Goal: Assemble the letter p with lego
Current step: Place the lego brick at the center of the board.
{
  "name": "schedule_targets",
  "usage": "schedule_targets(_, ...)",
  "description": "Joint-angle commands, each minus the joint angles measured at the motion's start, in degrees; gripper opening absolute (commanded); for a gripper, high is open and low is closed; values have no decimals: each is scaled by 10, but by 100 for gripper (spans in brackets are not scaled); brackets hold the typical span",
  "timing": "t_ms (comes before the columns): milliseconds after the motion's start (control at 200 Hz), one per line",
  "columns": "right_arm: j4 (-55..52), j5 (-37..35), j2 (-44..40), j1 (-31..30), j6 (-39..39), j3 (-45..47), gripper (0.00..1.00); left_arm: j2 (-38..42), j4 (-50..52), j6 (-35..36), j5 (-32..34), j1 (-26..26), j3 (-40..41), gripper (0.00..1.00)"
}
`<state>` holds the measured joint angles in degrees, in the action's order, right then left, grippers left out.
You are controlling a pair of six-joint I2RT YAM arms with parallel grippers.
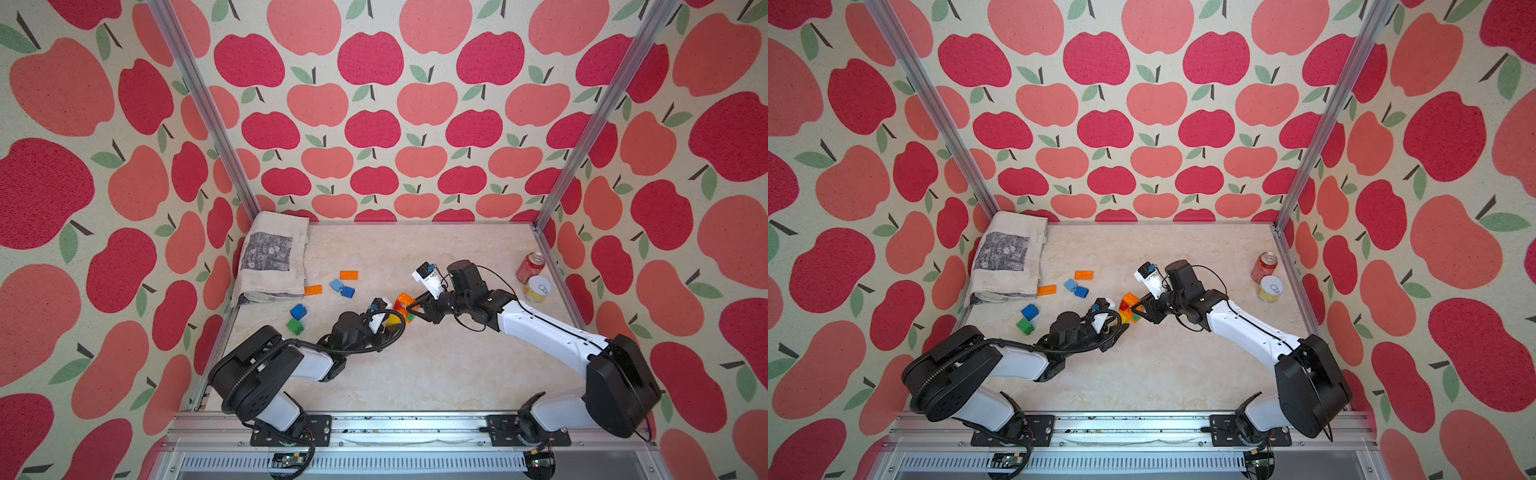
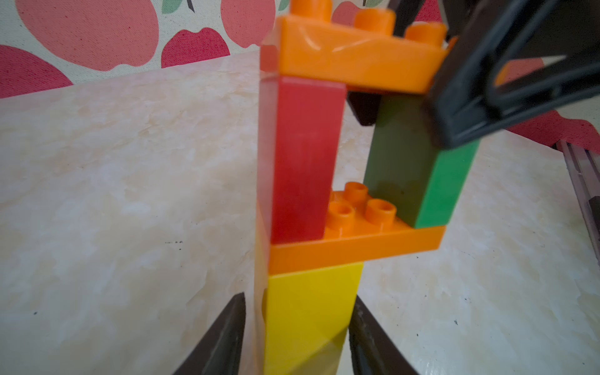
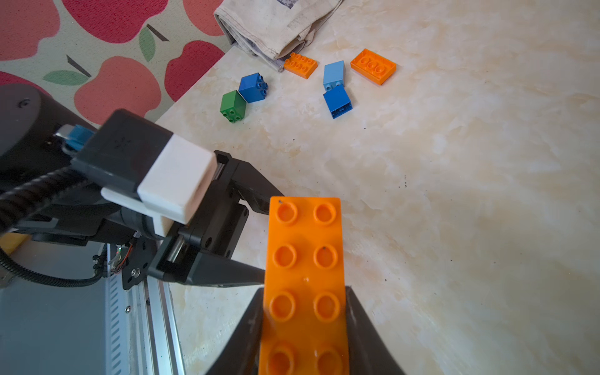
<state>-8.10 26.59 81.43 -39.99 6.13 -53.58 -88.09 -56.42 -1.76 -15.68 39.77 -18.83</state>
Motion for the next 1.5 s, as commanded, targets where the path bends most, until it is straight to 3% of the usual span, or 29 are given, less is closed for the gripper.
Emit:
schedule_targets(0,12,-4,9,4,18,1,23,-11,-5,7,23,5,-16,49)
schedule_targets(580,-7,-20,20,4,38,-13,27,-37,-26,0,38,13,-29,37)
schedule_targets(1145,-11,-42,-20,36,70,7,55,-49,26,-14,38,15,-72,27)
schedule_targets(1271,-28,-72,-70,61,78,25,59,-46,103,-26,55,14,-110,27)
schedule_targets(1496,-93,-203,-254,102,53,101,67,-57,430,-85,121,-9,-280,27)
